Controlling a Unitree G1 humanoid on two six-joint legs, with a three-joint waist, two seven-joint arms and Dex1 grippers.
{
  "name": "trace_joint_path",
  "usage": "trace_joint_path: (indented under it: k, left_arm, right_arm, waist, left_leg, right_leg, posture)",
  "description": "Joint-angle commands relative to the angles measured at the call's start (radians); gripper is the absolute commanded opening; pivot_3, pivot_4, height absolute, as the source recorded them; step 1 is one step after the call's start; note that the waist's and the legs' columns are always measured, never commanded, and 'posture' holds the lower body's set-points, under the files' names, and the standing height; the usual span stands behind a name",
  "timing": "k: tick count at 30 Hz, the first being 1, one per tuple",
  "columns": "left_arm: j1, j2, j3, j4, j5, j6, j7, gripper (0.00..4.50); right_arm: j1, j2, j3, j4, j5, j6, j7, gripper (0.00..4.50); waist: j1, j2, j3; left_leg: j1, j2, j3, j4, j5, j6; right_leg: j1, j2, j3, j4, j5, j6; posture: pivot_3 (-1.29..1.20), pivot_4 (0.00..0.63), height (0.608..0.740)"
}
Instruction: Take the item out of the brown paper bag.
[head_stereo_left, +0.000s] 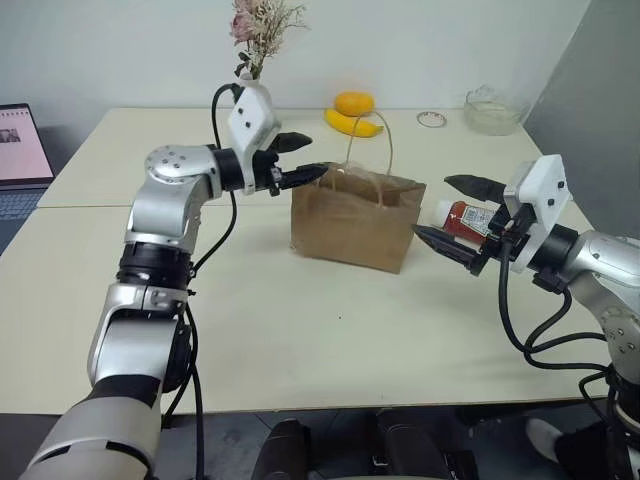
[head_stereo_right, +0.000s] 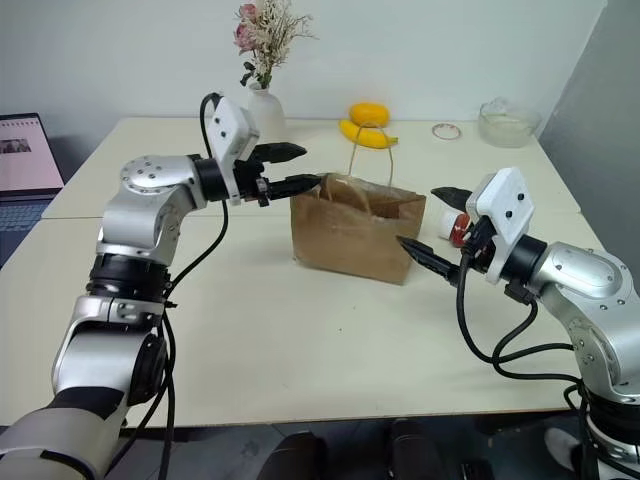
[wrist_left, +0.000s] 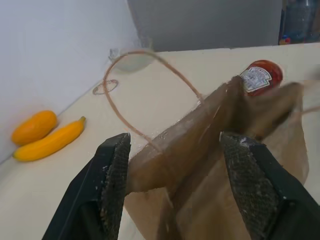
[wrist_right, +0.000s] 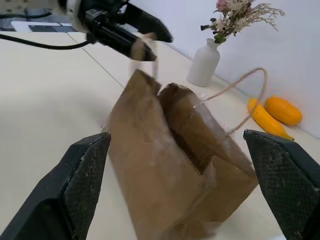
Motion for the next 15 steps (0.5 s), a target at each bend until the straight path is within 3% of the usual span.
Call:
trace_joint_path:
  k: [1, 3, 7, 10, 15]
  left_arm:
    - [0.103, 0.019, 0.116, -0.203, -0.022, 0.042, 0.155, 3.0]
    - [0.224, -0.009, 0.175, -0.323, -0.021, 0.127, 0.288, 3.0]
    - [0.476, -0.088, 0.199, -0.552, 0.082, 0.081, 0.51, 3.0]
    - [0.623, -0.143, 0.19, -0.672, 0.081, 0.085, 0.571, 3.0]
    - [0.722, -0.198, 0.177, -0.698, 0.099, 0.028, 0.637, 3.0]
  right_arm:
    - [0.049, 0.047, -0.019, -0.019, -0.039, -0.108, -0.042, 4.5]
    - [0.117, 0.102, -0.018, -0.03, -0.061, -0.168, -0.074, 4.5]
    - [0.278, 0.181, -0.015, -0.058, -0.056, -0.243, -0.078, 4.5]
    - [0.334, 0.217, 0.002, -0.048, -0.086, -0.289, -0.1, 4.5]
    - [0.325, 0.245, 0.032, 0.009, -0.157, -0.357, -0.128, 4.5]
  waist:
    - [0.001, 0.0, 0.0]
    - [0.002, 0.0, 0.0]
    - [0.007, 0.0, 0.0]
    - [0.012, 0.0, 0.0]
    - [0.017, 0.0, -0.001]
  left_leg:
    - [0.0, 0.0, 0.0, 0.0, 0.0, 0.0]
    - [0.0, 0.001, 0.0, 0.0, 0.0, 0.0]
    - [0.001, 0.0, 0.0, 0.0, 0.0, 0.0]
    - [0.001, -0.001, 0.0, 0.0, 0.0, 0.0]
    - [0.004, -0.001, 0.0, 0.0, 0.0, 0.0]
  right_leg:
    - [0.0, 0.0, 0.0, 0.0, 0.0, 0.0]
    - [0.0, -0.001, 0.0, -0.001, 0.0, 0.0]
    - [0.001, -0.006, 0.001, 0.0, 0.0, 0.0]
    - [0.002, -0.008, 0.001, 0.0, 0.0, 0.0]
    - [0.003, -0.007, 0.0, 0.001, 0.001, 0.0]
  posture:
    - [0.0, 0.15, 0.74]
    - [0.0, 0.15, 0.74]
    - [0.0, 0.15, 0.74]
    - [0.0, 0.15, 0.74]
    - [0.0, 0.15, 0.74]
